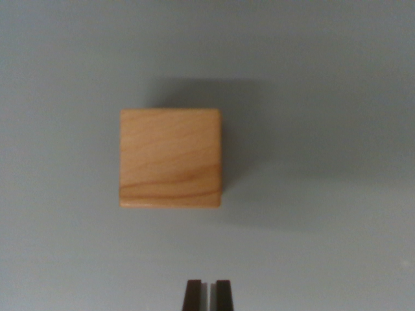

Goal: Push wooden cube

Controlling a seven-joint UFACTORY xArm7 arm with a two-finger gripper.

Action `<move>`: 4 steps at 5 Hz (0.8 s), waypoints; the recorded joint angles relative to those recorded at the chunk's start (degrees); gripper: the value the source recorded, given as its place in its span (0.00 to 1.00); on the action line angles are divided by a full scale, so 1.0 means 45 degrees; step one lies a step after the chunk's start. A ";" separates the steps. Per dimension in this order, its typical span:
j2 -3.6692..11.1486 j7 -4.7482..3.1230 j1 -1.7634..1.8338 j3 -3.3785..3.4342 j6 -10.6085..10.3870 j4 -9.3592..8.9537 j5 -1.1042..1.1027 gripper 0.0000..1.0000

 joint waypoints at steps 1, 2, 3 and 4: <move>0.0143 0.0074 0.0068 0.0056 -0.0439 -0.0306 0.0001 0.00; 0.0143 0.0074 0.0068 0.0056 -0.0439 -0.0306 0.0001 0.00; 0.0272 0.0141 0.0129 0.0106 -0.0834 -0.0582 0.0001 0.00; 0.0272 0.0141 0.0129 0.0106 -0.0834 -0.0582 0.0001 0.00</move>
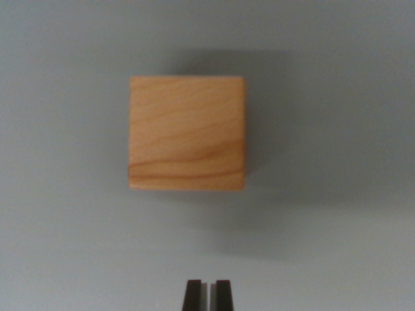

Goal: Push wooden cube

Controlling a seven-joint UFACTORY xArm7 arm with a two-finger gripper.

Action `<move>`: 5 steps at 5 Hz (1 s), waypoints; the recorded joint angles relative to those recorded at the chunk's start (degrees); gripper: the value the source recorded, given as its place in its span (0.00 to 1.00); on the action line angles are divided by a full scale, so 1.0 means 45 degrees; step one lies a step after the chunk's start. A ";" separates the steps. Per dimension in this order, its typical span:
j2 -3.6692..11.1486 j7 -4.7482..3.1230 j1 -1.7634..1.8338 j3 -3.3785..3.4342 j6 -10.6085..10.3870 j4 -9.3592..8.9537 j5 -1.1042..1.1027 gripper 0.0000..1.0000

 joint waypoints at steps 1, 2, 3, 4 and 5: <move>0.0107 0.0056 0.0051 0.0042 -0.0329 -0.0230 0.0001 0.00; 0.0107 0.0056 0.0051 0.0042 -0.0329 -0.0230 0.0001 0.00; 0.0204 0.0106 0.0096 0.0079 -0.0624 -0.0436 0.0001 0.00; 0.0204 0.0106 0.0096 0.0079 -0.0624 -0.0436 0.0001 0.00; 0.0280 0.0145 0.0132 0.0109 -0.0858 -0.0599 0.0001 0.00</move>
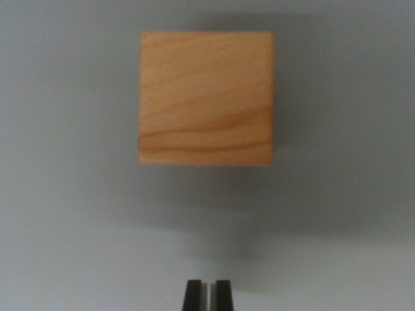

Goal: Push wooden cube

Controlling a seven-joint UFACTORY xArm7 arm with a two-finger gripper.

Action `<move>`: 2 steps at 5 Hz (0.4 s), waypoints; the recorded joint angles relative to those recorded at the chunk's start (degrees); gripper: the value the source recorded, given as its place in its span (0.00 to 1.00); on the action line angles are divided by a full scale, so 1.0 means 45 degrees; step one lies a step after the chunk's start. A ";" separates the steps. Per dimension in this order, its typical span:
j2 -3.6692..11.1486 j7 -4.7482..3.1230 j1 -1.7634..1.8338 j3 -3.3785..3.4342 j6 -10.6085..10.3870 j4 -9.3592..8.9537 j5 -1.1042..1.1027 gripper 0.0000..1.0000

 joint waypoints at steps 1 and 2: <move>0.0000 0.0000 0.0000 0.0000 0.0000 0.0000 0.0000 0.00; 0.0055 0.0029 0.0026 0.0021 -0.0169 -0.0118 0.0000 0.00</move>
